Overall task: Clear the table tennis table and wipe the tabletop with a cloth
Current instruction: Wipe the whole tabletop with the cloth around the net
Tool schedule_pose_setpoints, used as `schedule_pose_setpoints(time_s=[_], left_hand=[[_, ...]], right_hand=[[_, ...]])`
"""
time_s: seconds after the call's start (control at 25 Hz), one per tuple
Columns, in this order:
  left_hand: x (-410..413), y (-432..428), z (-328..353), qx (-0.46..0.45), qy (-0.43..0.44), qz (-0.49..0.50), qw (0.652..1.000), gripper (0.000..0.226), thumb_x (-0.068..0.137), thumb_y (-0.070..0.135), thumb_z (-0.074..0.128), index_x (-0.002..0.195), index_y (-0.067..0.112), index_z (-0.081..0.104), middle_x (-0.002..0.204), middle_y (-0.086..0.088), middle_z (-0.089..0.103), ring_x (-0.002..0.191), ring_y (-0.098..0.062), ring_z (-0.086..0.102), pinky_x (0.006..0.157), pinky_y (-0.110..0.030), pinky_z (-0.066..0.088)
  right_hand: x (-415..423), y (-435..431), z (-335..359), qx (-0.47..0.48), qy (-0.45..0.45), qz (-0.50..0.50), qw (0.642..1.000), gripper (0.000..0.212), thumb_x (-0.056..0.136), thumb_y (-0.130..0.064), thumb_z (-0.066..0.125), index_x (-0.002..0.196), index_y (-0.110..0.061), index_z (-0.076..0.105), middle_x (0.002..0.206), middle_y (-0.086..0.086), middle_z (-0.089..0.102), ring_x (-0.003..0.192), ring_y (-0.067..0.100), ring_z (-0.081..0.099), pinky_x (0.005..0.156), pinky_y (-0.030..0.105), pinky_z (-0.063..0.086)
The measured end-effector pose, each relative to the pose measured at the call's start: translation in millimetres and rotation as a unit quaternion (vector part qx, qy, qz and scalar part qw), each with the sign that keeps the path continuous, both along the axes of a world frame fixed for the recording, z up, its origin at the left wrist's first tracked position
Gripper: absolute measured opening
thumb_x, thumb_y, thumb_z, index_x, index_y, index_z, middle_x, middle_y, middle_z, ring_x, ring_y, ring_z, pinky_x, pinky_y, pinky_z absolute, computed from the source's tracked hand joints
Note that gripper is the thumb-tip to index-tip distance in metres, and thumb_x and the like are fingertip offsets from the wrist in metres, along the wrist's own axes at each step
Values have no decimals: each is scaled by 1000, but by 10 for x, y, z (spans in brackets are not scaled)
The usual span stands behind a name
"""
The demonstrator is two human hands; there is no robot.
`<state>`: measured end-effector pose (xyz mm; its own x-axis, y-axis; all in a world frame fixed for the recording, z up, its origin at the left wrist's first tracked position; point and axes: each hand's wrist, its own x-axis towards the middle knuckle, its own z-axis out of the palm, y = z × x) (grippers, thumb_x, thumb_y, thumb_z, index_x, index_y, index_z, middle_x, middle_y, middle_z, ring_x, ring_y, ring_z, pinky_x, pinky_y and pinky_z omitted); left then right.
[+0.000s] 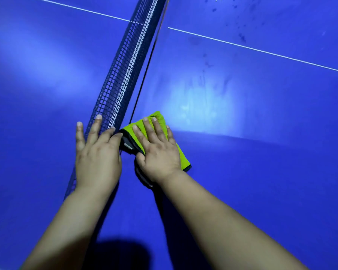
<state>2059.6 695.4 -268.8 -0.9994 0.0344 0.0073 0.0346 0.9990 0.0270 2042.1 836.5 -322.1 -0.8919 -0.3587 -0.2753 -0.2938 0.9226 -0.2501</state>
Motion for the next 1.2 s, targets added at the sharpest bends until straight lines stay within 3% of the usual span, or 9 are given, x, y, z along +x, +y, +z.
schedule_pose_setpoints(time_s=[0.2, 0.4, 0.64, 0.8, 0.92, 1.04, 1.2], left_hand=[[11, 729, -122, 11, -23, -24, 999, 30, 74, 3, 70, 104, 6, 68, 116, -14, 65, 133, -34, 36, 113, -47, 0], [-21, 1761, -235, 41, -35, -93, 994, 25, 77, 5, 68, 102, 7, 70, 115, -12, 65, 133, -34, 37, 113, -46, -1], [-28, 2797, -339, 62, -27, -187, 980, 24, 78, 5, 68, 101, 10, 70, 113, -10, 66, 132, -32, 40, 113, -44, 1], [-81, 2888, -348, 78, -24, -196, 977, 29, 73, 6, 71, 102, 7, 69, 113, -13, 65, 126, -33, 46, 112, -45, 11], [-206, 2540, -306, 88, -24, -151, 984, 36, 69, 6, 74, 104, 4, 66, 117, -18, 63, 124, -34, 48, 110, -49, 20], [-347, 2024, -227, 58, -12, -110, 992, 36, 71, 8, 72, 106, 2, 66, 118, -20, 61, 126, -36, 44, 112, -50, 15], [-536, 1188, -90, 5, -1, -62, 998, 32, 74, 11, 70, 104, 0, 66, 119, -21, 61, 134, -37, 32, 114, -44, -5]], right_hand=[[-116, 1004, -27, 16, 24, -110, 994, 74, 89, -39, 39, 153, -34, 4, 162, -2, -6, 148, 19, -12, 120, 44, -5], [-84, 2261, 3, 33, 29, -229, 972, 73, 90, -37, 40, 153, -35, 4, 162, -3, -4, 148, 17, -11, 120, 41, -3], [157, 3697, -31, 57, 55, -372, 925, 70, 91, -34, 44, 153, -34, 12, 162, -2, 4, 149, 18, -3, 119, 39, -1], [330, 4300, 27, 62, 49, -451, 889, 67, 93, -31, 45, 153, -32, 15, 162, -2, 5, 149, 18, 0, 120, 38, 3], [296, 4267, 41, 62, 37, -501, 862, 66, 94, -31, 42, 153, -32, 12, 162, 0, 3, 149, 18, -2, 119, 40, 2], [130, 3825, 27, 96, 26, -524, 846, 67, 95, -35, 39, 154, -31, 7, 162, 7, 0, 149, 23, -4, 118, 45, 0], [-109, 2849, 18, 120, 37, -448, 885, 70, 95, -41, 38, 154, -28, 3, 162, 9, -2, 148, 24, -6, 118, 47, -1]])
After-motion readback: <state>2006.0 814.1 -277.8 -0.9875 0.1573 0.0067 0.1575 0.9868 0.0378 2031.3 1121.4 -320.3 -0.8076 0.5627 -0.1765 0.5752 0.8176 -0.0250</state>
